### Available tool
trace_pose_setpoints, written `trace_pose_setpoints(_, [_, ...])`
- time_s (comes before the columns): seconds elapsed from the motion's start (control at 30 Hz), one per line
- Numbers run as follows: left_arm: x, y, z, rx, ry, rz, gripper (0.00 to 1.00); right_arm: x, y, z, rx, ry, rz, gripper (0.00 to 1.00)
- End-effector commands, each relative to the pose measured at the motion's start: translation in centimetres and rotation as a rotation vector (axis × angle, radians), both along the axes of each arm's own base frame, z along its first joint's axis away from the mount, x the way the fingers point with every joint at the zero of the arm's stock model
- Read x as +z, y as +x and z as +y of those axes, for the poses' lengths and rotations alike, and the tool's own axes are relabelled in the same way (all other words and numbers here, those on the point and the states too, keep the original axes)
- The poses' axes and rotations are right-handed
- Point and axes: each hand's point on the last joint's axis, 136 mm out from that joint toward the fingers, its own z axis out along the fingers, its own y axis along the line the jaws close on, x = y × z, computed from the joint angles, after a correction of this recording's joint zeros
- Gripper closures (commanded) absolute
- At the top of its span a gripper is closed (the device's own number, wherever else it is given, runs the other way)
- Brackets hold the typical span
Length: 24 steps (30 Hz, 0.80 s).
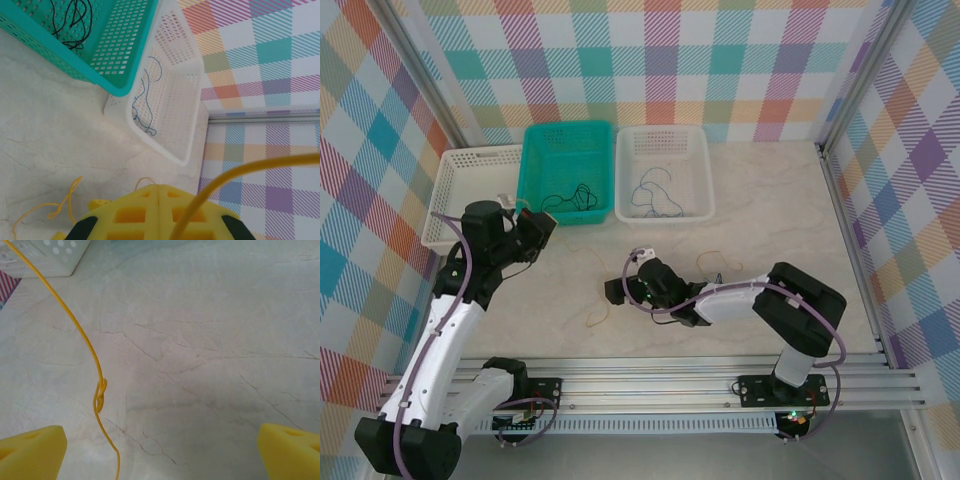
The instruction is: Untangle the cables
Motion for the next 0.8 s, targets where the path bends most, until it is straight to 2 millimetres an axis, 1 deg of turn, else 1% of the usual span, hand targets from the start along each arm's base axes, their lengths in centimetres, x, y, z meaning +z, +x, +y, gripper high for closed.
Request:
trace_pose_setpoints(0.0, [2.6,-0.2,-0.7,-0.018,-0.058,-0.057,1.0,1.7,0.9,2.1,-0.041,0.095,-0.026,0.02])
trace_pose_setpoints(0.17, [3.9,-0.2,-1.0,-0.029,-0.091,-0.081,1.0,0.6,1.1,2.9,-0.054,0.124,0.005,0.01])
trace_pose_setpoints(0.23, [4.2,-0.2,-1.0,-0.031,-0.091,-0.083,1.0,1.1,1.3,3.4,-0.05,0.155,-0.009,0.01])
trace_pose_setpoints(0.37, [4.7,-0.1,-1.1,-0.034,-0.094,-0.091,1.0,1.1,1.3,3.8,-0.045,0.175,-0.004,0.01])
trace_pose_setpoints(0.53, [5.3,0.0,-1.3,-0.039,-0.11,-0.101,1.0,1.3,1.2,3.9,-0.039,0.199,-0.001,0.02])
trace_pose_setpoints(0.63, [6.0,-0.1,-1.4,-0.046,-0.118,-0.115,1.0,1.9,1.0,4.4,0.022,0.245,-0.012,0.04])
trace_pose_setpoints(0.7, [6.6,0.0,-1.5,-0.054,-0.123,-0.128,1.0,2.3,1.0,4.4,0.043,0.289,-0.019,0.04])
trace_pose_setpoints(0.77, [7.3,-0.1,-1.6,-0.06,-0.127,-0.144,1.0,2.4,1.2,4.3,0.048,0.294,-0.032,0.05])
